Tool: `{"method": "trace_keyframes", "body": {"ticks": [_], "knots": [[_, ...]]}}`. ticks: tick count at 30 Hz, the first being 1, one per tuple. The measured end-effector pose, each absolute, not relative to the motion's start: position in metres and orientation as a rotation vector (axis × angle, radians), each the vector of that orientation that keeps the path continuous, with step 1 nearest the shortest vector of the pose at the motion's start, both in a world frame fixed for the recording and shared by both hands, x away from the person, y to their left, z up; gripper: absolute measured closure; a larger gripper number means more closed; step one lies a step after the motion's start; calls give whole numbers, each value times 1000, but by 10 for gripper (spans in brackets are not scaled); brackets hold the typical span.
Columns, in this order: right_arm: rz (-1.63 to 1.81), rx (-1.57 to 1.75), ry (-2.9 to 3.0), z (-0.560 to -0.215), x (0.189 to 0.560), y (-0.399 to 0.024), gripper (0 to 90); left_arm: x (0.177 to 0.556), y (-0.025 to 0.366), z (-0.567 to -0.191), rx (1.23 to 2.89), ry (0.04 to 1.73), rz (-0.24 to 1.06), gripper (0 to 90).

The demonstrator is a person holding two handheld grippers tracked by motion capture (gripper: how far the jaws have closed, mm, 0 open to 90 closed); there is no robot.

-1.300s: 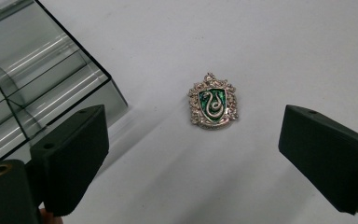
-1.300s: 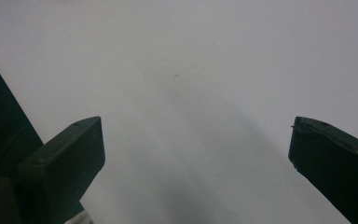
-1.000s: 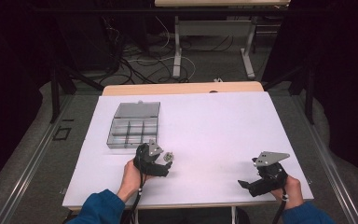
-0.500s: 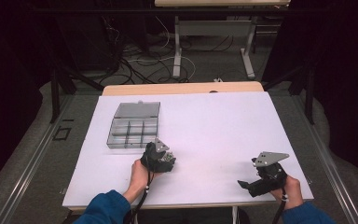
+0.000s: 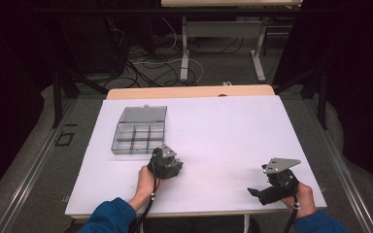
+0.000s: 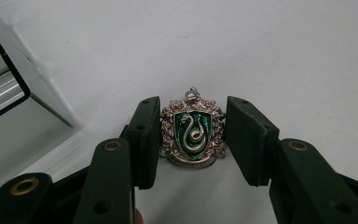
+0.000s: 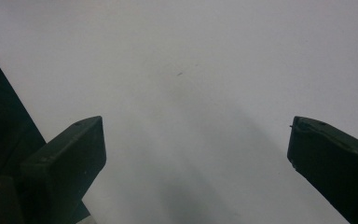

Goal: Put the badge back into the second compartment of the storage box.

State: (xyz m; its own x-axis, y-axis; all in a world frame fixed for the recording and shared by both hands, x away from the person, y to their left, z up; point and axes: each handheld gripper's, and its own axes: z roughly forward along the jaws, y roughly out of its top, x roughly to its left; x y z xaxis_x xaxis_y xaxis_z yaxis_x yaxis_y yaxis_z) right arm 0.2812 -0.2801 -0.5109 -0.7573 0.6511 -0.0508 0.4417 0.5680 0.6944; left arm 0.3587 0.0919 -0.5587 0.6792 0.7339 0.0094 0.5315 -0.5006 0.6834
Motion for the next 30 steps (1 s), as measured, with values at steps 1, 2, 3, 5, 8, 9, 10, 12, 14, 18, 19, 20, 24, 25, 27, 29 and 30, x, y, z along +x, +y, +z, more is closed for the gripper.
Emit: {"method": "trace_keyframes", "body": {"ticks": [1, 2, 3, 5, 8, 9, 10, 12, 14, 18, 19, 20, 24, 25, 27, 29, 30], "knots": [[986, 895, 2503, -511, 281, -280, 39, 359, 92, -559, 2220, 967, 398, 572], [986, 895, 2503, -511, 281, -280, 39, 359, 92, -559, 2219, 964, 398, 572], [994, 892, 2494, -512, 281, -280, 39, 359, 92, -559, 2226, 961, 395, 576], [998, 883, 2496, -512, 282, -280, 39, 358, 92, -559, 2224, 958, 397, 581], [1006, 888, 2489, -512, 282, -279, 39, 359, 93, -559, 2222, 953, 396, 583], [1006, 890, 2489, -512, 281, -279, 39, 359, 93, -559, 2222, 951, 397, 583], [985, 900, 2479, -512, 281, -279, 40, 359, 93, -559, 2223, 949, 396, 583], [988, 894, 2492, -512, 281, -279, 39, 359, 93, -559, 2222, 946, 399, 584], [1005, 891, 2488, -512, 282, -279, 40, 358, 93, -559, 2224, 947, 394, 584], [995, 887, 2489, -512, 281, -279, 40, 358, 94, -558, 2231, 934, 392, 585], [995, 887, 2489, -512, 281, -279, 40, 358, 94, -558, 2237, 932, 390, 585], [992, 885, 2489, -512, 281, -279, 40, 358, 93, -558, 2234, 931, 392, 585], [991, 888, 2492, -512, 281, -279, 40, 358, 94, -557, 2240, 927, 375, 585], [992, 888, 2493, -512, 281, -279, 40, 358, 94, -557, 2243, 926, 375, 585], [982, 890, 2494, -511, 280, -279, 40, 357, 94, -556, 2247, 920, 375, 585], [991, 887, 2494, -511, 281, -279, 40, 357, 93, -555, 2251, 912, 376, 585], [982, 886, 2506, -511, 281, -279, 40, 356, 93, -555, 2244, 917, 372, 585]]}}
